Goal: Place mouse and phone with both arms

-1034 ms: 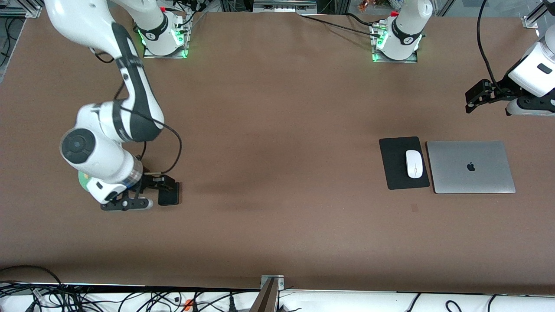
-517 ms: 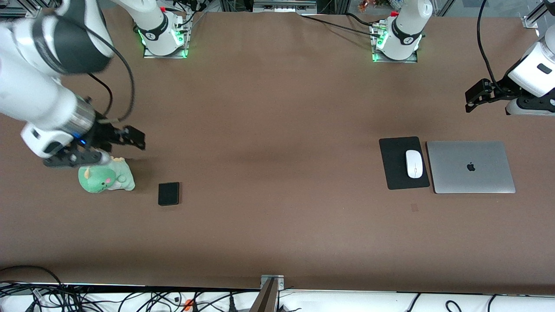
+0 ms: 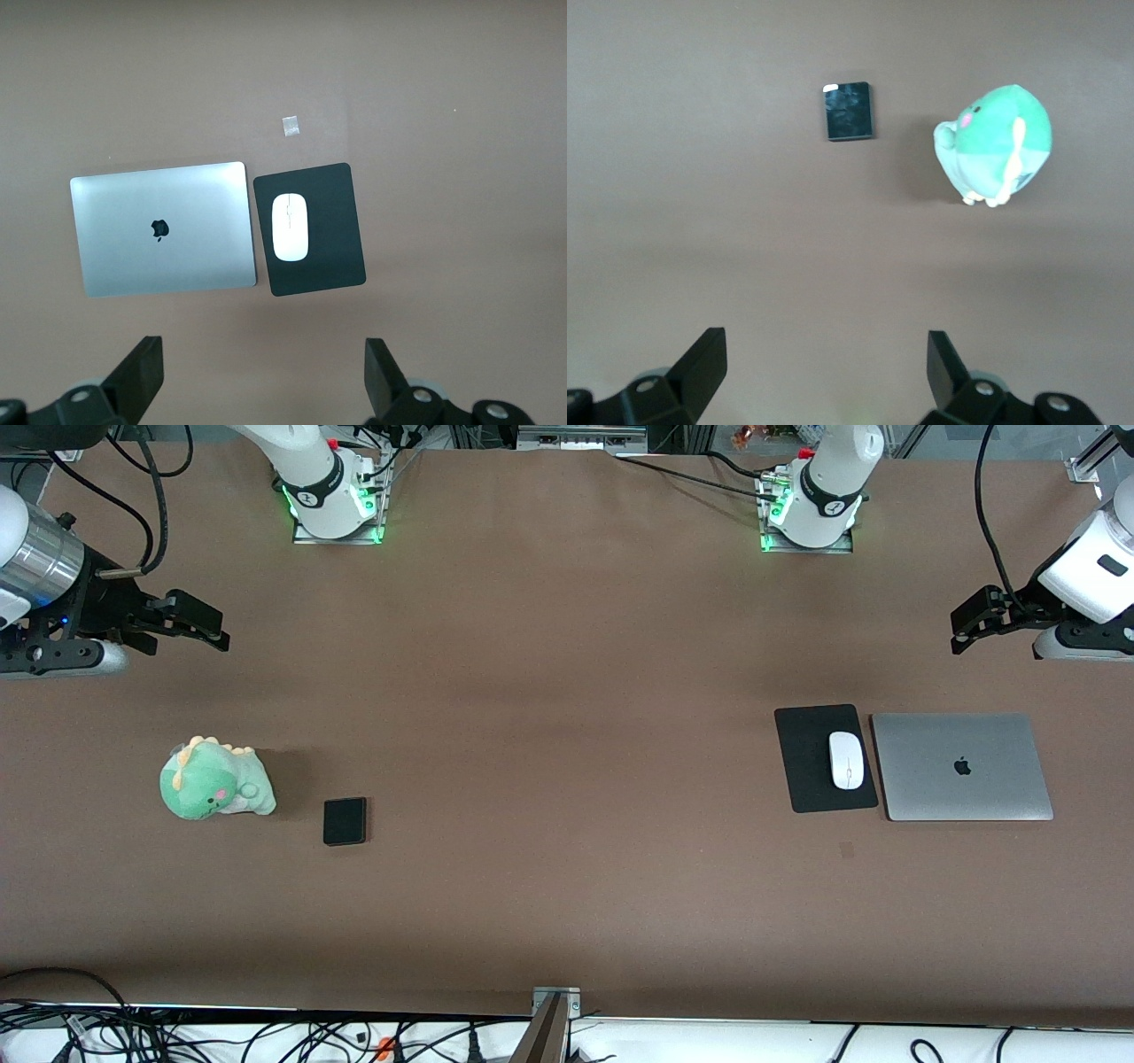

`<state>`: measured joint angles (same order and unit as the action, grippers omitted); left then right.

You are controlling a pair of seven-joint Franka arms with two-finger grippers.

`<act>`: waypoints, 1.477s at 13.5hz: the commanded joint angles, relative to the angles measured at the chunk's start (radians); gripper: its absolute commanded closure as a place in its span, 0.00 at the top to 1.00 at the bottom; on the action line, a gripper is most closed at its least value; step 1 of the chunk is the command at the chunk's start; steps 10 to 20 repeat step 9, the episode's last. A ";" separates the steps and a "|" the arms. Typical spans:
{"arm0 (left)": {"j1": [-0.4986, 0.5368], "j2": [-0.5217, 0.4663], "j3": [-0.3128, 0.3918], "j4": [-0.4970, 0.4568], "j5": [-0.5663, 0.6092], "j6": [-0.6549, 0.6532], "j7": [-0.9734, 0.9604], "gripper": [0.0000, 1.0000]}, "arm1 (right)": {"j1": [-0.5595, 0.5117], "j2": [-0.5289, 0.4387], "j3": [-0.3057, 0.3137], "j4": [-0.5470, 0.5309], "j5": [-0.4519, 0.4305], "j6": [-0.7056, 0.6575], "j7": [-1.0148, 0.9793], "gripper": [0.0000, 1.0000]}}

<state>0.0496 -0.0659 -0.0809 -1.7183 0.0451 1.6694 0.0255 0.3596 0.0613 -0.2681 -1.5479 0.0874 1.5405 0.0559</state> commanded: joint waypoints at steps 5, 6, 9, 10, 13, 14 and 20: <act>0.003 0.012 -0.003 0.031 0.010 -0.030 -0.006 1.00 | -0.001 -0.008 0.003 -0.020 -0.029 0.006 -0.060 1.00; 0.003 0.012 -0.003 0.031 0.010 -0.030 -0.006 1.00 | -0.001 0.003 0.003 0.001 -0.035 0.004 -0.065 1.00; 0.004 0.012 -0.003 0.031 0.010 -0.030 -0.006 1.00 | 0.008 0.009 0.007 0.022 -0.037 -0.003 -0.059 1.00; 0.004 0.012 -0.003 0.031 0.010 -0.030 -0.006 1.00 | 0.008 0.009 0.007 0.022 -0.037 -0.003 -0.059 1.00; 0.004 0.012 -0.003 0.031 0.010 -0.030 -0.006 1.00 | 0.008 0.009 0.007 0.022 -0.037 -0.003 -0.059 1.00; 0.004 0.012 -0.003 0.031 0.010 -0.030 -0.006 1.00 | 0.008 0.009 0.007 0.022 -0.037 -0.003 -0.059 1.00; 0.004 0.012 -0.003 0.031 0.010 -0.030 -0.006 1.00 | 0.008 0.009 0.007 0.022 -0.037 -0.003 -0.059 1.00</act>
